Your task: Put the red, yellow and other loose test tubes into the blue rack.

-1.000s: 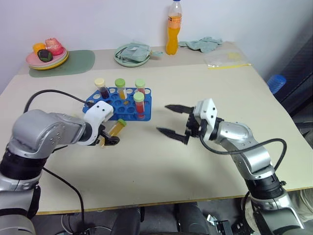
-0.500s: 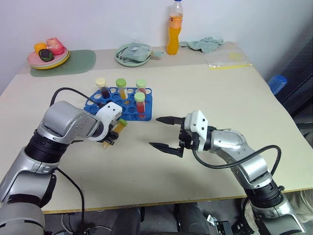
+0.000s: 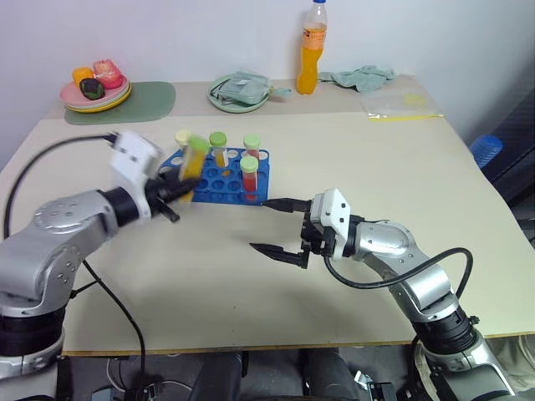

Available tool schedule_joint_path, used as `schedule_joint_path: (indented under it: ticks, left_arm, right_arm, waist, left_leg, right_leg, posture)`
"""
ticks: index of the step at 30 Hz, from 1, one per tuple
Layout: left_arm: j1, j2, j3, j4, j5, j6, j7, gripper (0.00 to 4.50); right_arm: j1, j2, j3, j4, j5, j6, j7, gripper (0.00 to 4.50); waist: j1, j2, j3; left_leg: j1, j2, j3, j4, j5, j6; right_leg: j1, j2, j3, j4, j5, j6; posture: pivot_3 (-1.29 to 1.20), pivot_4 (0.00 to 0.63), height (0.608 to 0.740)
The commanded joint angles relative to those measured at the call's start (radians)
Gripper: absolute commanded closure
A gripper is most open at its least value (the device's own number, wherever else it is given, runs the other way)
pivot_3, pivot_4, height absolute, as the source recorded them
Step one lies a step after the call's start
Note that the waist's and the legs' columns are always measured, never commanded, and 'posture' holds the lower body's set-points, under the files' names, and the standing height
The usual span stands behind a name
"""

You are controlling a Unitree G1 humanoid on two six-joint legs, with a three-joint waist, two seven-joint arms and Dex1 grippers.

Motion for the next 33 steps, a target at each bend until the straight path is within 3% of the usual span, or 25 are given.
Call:
schedule_joint_path:
  ticks: [1,4,8,11,18,33]
  left_arm:
    - [0.005,-0.15,0.037,0.024,0.007,-0.124,0.102,3.68]
    - [0.027,-0.273,-0.064,0.04,0.199,-0.352,0.189,3.68]
    - [0.029,-0.383,-0.269,0.199,0.494,-0.679,0.281,3.68]
    - [0.029,-0.439,-0.317,0.334,0.602,-0.837,0.34,3.68]
    - [0.027,-0.479,-0.308,0.515,0.62,-0.992,0.338,3.68]
    - [-0.063,-0.527,-0.269,0.734,0.545,-1.099,0.27,3.68]
  right_arm:
    - [-0.014,0.008,-0.018,-0.006,0.006,-0.019,0.003,0.31]
    - [-0.019,0.015,-0.016,0.005,0.007,-0.02,0.002,0.31]
    - [-0.026,0.029,-0.005,0.02,-0.002,-0.021,-0.002,0.31]
    - [-0.025,0.032,-0.006,0.017,-0.005,-0.016,-0.006,0.31]
    - [-0.007,0.015,-0.024,-0.003,-0.01,-0.006,-0.023,0.31]
    - [0.017,0.01,-0.031,-0.038,0.003,0.028,-0.056,0.31]
  waist:
    - [-0.001,0.0,0.0]
    - [-0.003,-0.001,0.0]
    - [-0.002,-0.001,0.0]
    - [-0.002,-0.001,0.0]
    - [-0.004,-0.001,-0.001]
    - [-0.005,-0.001,-0.001]
  left_leg:
    - [0.0,0.0,0.0,0.0,0.0,0.0]
    - [0.0,0.0,0.0,0.0,0.0,0.0]
    - [0.0,-0.001,0.003,0.0,0.0,0.0]
    - [0.0,-0.001,0.004,0.0,0.0,0.0]
    - [0.0,-0.001,0.003,0.0,0.0,0.0]
    - [0.0,-0.001,0.002,0.001,0.0,0.0]
  right_leg:
    - [0.0,0.0,0.0,0.0,0.0,0.0]
    - [0.001,0.0,-0.001,0.0,0.0,0.0]
    - [0.001,0.001,-0.001,0.0,0.0,0.0]
    - [0.001,0.001,-0.001,0.0,0.0,0.0]
    - [0.0,0.001,-0.001,0.001,0.0,0.0]
    - [0.0,0.001,-0.001,0.001,0.0,0.0]
  posture:
    - [0.0,0.15,0.74]
    - [0.0,0.15,0.74]
    - [0.0,0.15,0.74]
    - [0.0,0.15,0.74]
    - [0.0,0.15,0.74]
    - [0.0,0.15,0.74]
